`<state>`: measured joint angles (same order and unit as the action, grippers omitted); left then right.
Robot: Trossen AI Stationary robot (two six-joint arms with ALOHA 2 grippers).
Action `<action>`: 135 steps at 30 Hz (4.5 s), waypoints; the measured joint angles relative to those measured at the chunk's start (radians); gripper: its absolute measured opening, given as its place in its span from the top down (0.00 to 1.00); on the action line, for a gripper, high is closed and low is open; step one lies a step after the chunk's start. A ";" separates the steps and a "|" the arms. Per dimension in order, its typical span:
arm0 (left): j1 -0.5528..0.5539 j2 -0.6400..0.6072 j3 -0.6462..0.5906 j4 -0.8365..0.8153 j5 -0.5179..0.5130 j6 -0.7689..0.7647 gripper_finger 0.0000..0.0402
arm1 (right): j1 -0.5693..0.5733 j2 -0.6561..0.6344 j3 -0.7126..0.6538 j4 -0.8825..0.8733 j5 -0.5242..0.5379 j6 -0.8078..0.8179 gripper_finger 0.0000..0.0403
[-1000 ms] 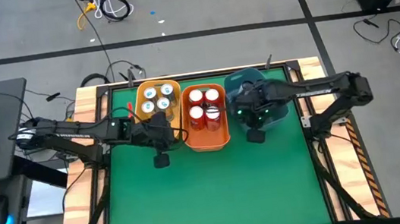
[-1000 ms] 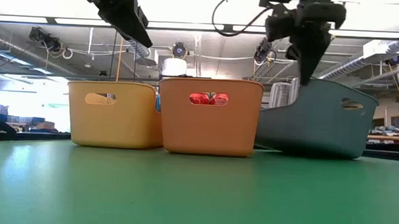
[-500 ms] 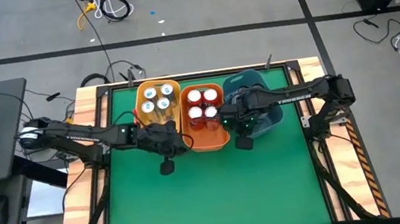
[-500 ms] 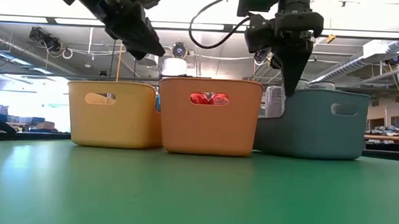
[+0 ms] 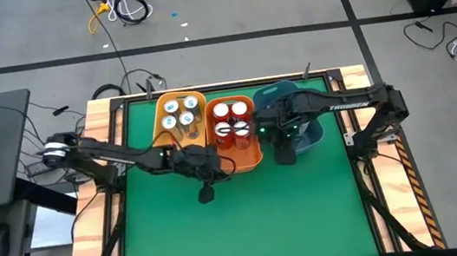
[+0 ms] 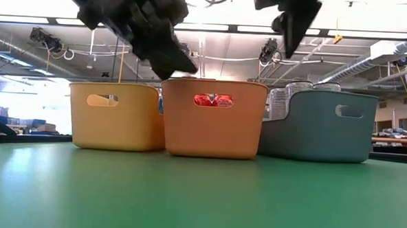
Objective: Sort soda cans
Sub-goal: Adjust all the bins, then return to Home Position
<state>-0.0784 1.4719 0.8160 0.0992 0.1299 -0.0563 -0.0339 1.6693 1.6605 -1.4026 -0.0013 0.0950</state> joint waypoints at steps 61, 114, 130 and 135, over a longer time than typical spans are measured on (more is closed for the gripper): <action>0.083 -0.084 -0.076 -0.345 -0.376 -0.054 1.00 | 0.058 -0.311 -0.616 0.561 0.116 0.035 1.00; 0.259 -0.801 -0.532 0.374 0.088 0.131 1.00 | -0.028 -1.083 -1.337 1.587 -0.044 -0.200 1.00; 0.323 -1.186 -0.641 0.115 0.035 0.103 1.00 | -0.030 -1.669 -1.526 1.264 0.033 -0.136 1.00; 0.323 -1.288 -0.647 0.044 0.022 0.109 1.00 | -0.039 -1.661 -1.574 1.279 0.067 -0.139 1.00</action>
<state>0.2449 0.1834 0.1691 0.1429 0.1523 0.0532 -0.0730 0.0087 0.0869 -0.1239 0.0661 -0.0440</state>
